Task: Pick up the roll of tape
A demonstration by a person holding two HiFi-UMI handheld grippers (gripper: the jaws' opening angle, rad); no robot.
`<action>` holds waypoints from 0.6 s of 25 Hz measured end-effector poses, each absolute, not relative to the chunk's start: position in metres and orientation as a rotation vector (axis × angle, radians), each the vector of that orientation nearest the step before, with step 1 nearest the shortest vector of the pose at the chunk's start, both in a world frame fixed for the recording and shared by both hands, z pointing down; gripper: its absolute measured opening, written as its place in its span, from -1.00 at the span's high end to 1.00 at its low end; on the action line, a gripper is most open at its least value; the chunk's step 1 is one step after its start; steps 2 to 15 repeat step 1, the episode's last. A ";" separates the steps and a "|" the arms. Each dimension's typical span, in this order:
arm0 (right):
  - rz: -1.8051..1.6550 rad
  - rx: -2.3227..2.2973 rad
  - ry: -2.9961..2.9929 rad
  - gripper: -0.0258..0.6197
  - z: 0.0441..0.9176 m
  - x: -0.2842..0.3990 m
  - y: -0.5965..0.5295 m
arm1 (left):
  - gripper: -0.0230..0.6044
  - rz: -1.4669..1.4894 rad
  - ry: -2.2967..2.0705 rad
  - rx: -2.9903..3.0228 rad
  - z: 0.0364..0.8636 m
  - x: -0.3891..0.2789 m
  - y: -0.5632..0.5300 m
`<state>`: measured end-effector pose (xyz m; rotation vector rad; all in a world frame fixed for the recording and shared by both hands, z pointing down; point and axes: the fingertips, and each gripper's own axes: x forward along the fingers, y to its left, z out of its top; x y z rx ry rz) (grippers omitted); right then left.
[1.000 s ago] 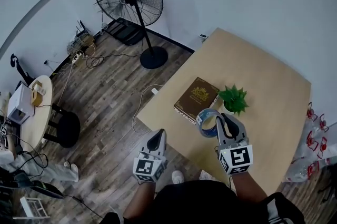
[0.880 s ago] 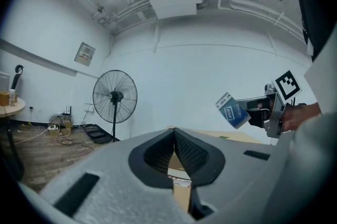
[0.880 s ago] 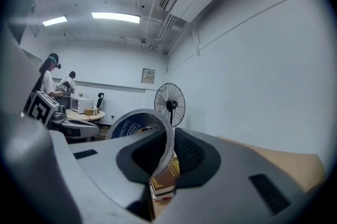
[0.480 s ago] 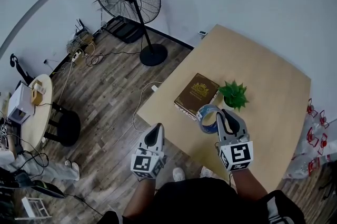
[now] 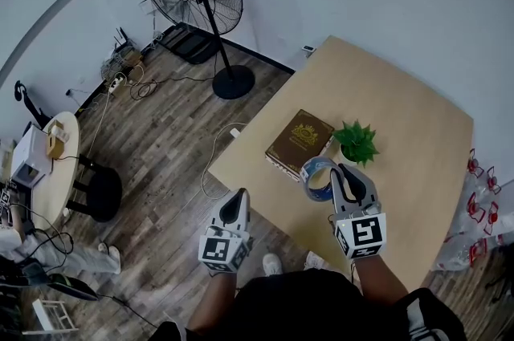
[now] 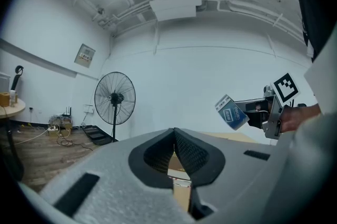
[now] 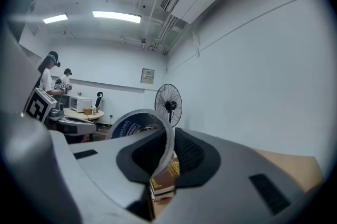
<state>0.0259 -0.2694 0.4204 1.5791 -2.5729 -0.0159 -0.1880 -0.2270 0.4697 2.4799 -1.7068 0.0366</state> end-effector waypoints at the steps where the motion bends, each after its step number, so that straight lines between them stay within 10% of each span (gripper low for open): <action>1: -0.017 1.580 -2.573 0.78 0.420 0.026 -0.270 | 0.92 0.035 -1.708 2.473 0.471 -0.189 -0.226; 15: -0.017 1.580 -2.573 0.78 0.420 0.026 -0.270 | 0.92 0.035 -1.708 2.473 0.471 -0.189 -0.226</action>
